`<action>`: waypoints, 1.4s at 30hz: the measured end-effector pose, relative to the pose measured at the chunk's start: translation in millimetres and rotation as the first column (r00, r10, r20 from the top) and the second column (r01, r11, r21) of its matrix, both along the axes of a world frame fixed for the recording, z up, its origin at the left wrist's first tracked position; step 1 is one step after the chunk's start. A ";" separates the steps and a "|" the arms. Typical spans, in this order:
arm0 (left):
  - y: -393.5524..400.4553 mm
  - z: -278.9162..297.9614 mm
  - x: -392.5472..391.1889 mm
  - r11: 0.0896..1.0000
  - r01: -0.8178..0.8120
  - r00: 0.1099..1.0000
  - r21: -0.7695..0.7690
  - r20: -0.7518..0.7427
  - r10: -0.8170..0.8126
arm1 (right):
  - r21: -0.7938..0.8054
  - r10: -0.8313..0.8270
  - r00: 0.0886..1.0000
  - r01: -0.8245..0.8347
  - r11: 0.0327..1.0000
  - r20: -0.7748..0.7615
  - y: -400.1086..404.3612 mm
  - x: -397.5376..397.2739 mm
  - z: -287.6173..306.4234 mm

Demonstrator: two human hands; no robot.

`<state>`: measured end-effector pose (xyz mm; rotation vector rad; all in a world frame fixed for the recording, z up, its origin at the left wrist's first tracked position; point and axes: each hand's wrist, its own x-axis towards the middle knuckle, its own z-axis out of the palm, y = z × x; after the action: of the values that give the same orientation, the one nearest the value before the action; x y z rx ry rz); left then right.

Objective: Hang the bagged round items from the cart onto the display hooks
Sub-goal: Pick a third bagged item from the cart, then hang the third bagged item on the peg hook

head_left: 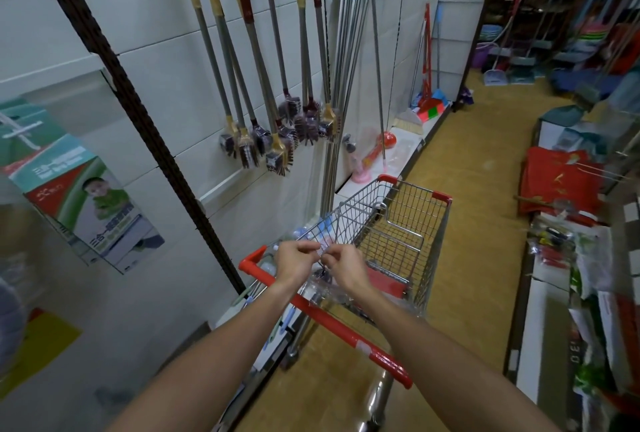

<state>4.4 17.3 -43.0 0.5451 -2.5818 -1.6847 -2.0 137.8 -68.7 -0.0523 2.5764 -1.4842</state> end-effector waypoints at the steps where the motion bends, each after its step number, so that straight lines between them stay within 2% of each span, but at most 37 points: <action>1: -0.9 0.7 0.9 0.999 -0.018 1.000 -0.029 -0.012 0.018 | -0.015 0.002 1.000 -0.002 1.000 0.003 0.3 0.5 0.9; 8: -4.2 17.5 -8.6 0.975 0.066 0.990 -0.213 -0.107 -0.090 | 0.008 -0.005 0.993 0.006 1.000 -0.114 13.8 -16.2 23.3; 18: 4.0 114.0 -36.3 0.970 0.108 0.932 -0.219 -0.317 -0.176 | -0.108 -0.064 0.959 0.035 0.994 -0.276 19.6 -48.0 117.9; 23: 1.1 166.2 -38.8 0.974 0.137 0.878 -0.179 -0.433 -0.203 | -0.084 -0.035 0.921 0.003 0.996 -0.388 15.3 -54.3 171.0; 28: -11.6 210.8 -36.3 0.983 0.089 0.818 -0.163 -0.551 -0.165 | -0.048 -0.042 0.866 0.021 0.999 -0.498 0.8 -54.5 228.5; 33: -34.9 244.2 -21.7 0.990 0.004 0.770 -0.138 -0.632 -0.091 | -0.127 0.006 0.835 -0.090 0.988 -0.550 -20.9 -43.4 275.1; 37: -60.2 263.4 4.2 0.991 -0.061 0.726 -0.120 -0.686 -0.039 | -0.212 0.066 0.854 -0.202 0.956 -0.515 -50.4 -26.2 296.5; 42: -94.2 269.6 39.1 0.988 -0.150 0.712 -0.044 -0.698 0.077 | -0.219 0.158 0.835 -0.313 0.924 -0.528 -90.6 1.5 309.7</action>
<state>43.5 -76.9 226.6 0.0253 -2.0032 -1.3478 -0.6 47.1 241.0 -0.8825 2.5319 -1.9447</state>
